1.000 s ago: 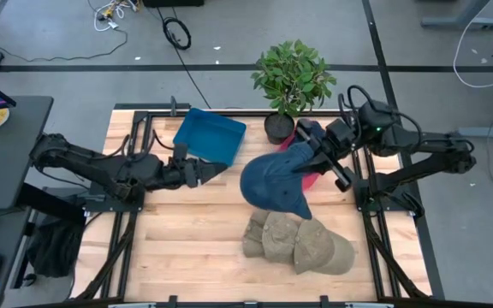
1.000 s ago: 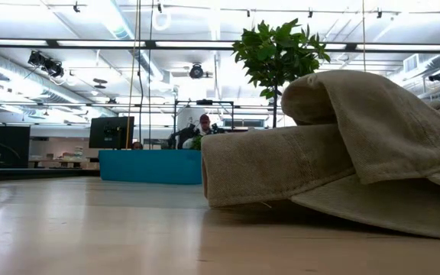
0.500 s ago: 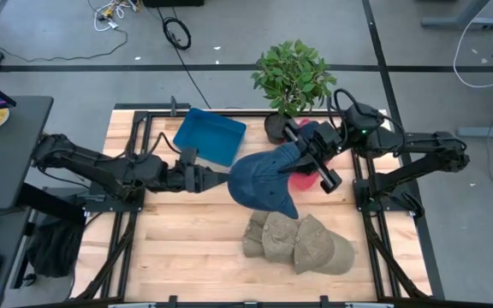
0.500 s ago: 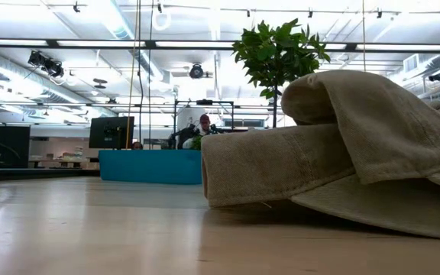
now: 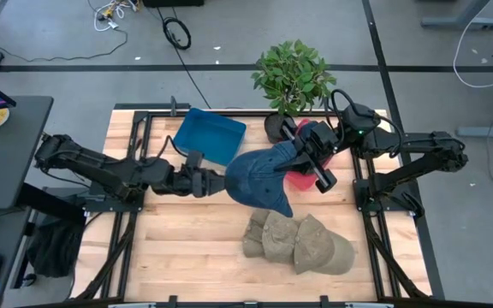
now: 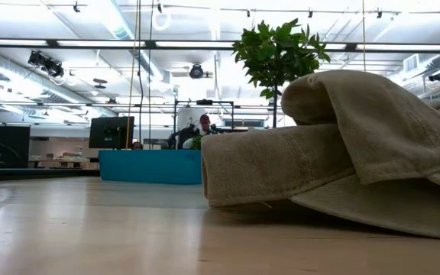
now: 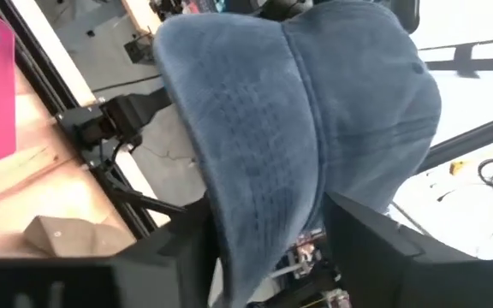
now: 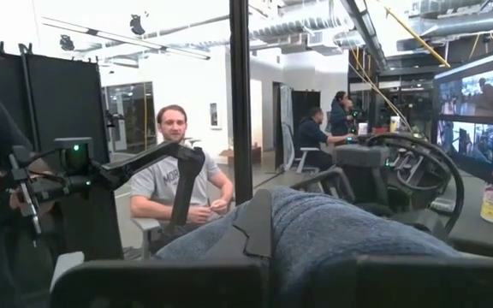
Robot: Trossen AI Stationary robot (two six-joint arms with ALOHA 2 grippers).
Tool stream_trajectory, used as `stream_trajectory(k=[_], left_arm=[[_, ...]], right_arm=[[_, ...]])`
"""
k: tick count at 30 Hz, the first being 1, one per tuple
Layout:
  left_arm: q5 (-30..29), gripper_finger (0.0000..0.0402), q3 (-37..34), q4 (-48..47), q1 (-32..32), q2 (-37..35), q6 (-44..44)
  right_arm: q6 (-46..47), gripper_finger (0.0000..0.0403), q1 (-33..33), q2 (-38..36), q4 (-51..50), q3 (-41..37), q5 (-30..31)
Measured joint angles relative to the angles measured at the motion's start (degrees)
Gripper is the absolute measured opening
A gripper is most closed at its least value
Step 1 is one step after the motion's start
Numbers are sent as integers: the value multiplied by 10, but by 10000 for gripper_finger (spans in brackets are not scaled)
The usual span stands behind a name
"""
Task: Pick & Place hat
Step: Put the blue cap into the red bin
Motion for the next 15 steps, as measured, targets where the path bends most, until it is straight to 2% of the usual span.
stream_trajectory(k=[11,15], left_arm=[[4,24,1,19,-1,0,61],[3,13,1,44,-1,0,92]], right_arm=[[1,0,-1,0,-3,0,16],[41,5,-2,0,2,0,22]])
